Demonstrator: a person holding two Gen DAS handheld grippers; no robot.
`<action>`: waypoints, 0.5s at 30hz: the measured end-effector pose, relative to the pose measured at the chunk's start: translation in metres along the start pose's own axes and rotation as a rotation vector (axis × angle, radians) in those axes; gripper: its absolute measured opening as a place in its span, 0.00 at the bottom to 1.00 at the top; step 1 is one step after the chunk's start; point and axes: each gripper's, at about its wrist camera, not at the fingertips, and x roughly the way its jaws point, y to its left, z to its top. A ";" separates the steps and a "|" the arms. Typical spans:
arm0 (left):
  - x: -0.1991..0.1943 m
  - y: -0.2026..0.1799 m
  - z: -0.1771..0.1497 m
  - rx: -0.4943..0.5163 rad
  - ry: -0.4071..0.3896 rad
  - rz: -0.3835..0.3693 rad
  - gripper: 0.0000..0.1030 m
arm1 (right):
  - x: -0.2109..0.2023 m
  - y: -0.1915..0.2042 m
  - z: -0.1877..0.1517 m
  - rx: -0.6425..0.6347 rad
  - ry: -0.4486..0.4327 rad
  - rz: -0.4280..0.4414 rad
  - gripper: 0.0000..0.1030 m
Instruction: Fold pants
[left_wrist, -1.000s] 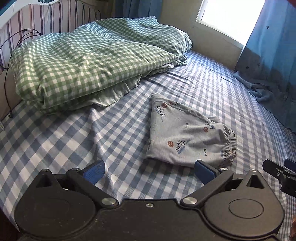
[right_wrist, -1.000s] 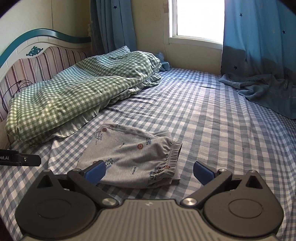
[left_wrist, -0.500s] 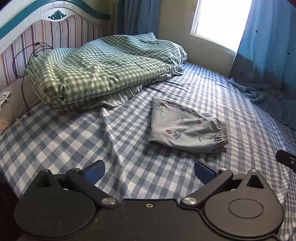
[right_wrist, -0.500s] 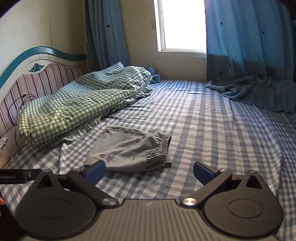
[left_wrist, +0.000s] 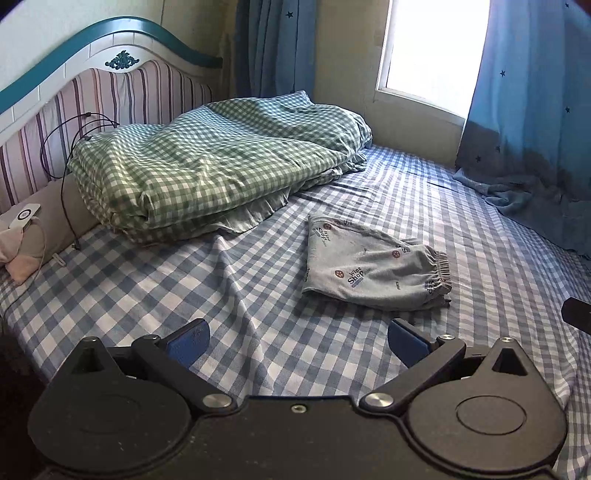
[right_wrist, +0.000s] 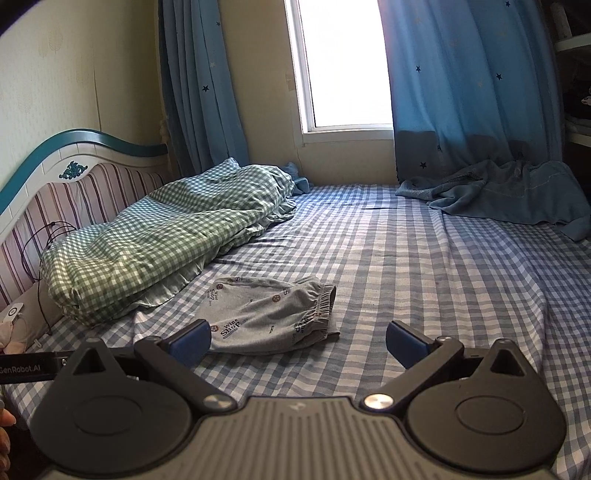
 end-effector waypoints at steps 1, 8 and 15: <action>0.000 0.000 -0.002 0.005 0.006 -0.004 0.99 | -0.001 -0.001 -0.002 0.003 0.006 -0.001 1.00; 0.006 0.001 -0.022 0.031 0.056 -0.049 0.99 | -0.012 -0.013 -0.027 0.057 0.061 0.015 1.00; 0.014 0.003 -0.026 0.103 0.067 -0.089 0.99 | -0.014 -0.011 -0.039 0.059 0.089 -0.031 1.00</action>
